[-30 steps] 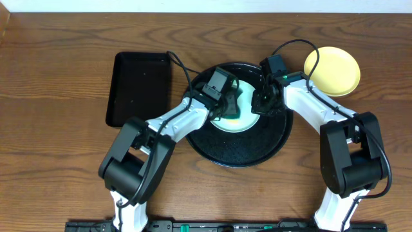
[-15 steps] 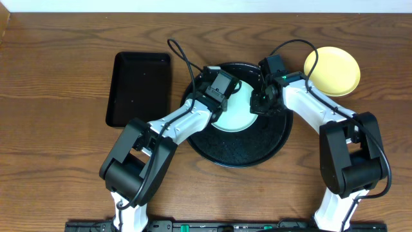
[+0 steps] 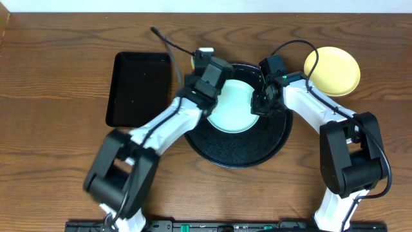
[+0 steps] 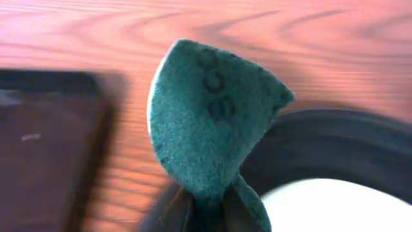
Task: Clean dirty plates on tray and stack at the side
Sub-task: 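Keep scrubbing the light blue plate's red smear with the left-held sponge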
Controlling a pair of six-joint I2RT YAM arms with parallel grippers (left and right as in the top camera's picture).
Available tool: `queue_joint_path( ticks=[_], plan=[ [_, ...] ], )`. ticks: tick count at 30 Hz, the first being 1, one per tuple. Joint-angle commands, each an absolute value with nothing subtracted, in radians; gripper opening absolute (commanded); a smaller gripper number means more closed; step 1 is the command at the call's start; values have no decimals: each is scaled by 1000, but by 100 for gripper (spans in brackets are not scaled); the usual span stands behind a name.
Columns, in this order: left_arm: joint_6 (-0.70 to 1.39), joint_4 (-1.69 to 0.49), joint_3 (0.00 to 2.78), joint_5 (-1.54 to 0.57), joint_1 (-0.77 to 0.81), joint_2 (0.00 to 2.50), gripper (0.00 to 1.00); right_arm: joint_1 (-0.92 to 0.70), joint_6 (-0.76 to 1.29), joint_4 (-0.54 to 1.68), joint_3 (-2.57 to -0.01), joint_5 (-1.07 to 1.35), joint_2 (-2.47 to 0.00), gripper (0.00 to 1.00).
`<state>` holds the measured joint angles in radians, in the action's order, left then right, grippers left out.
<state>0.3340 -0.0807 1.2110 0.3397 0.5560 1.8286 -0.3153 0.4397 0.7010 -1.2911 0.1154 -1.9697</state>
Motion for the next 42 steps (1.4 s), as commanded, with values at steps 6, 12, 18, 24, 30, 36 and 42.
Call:
queue_joint_path(
  ticks=[6,12,18,24,30,36,42],
  plan=[
    [474,-108,1206,-377,566,1853,8,-315,433,699,-1292,79,-1970,1],
    [474,-115,1199,-373,561,1950,8,-315,433,691,-1292,79,-1970,1],
    [473,-135,1199,-265,537,2031,8,-315,432,696,-1292,79,-1970,1],
    [473,-217,1199,26,495,2034,8,-315,432,696,-1292,79,-1970,1],
    [472,-205,1199,260,472,2034,8,-315,432,696,-1292,79,-1970,1],
    [442,-152,1199,305,445,2033,8,-315,429,703,-1292,78,-1970,1],
    [442,-131,1199,353,405,2033,8,-315,429,719,-1292,58,-1970,1]
  ],
)
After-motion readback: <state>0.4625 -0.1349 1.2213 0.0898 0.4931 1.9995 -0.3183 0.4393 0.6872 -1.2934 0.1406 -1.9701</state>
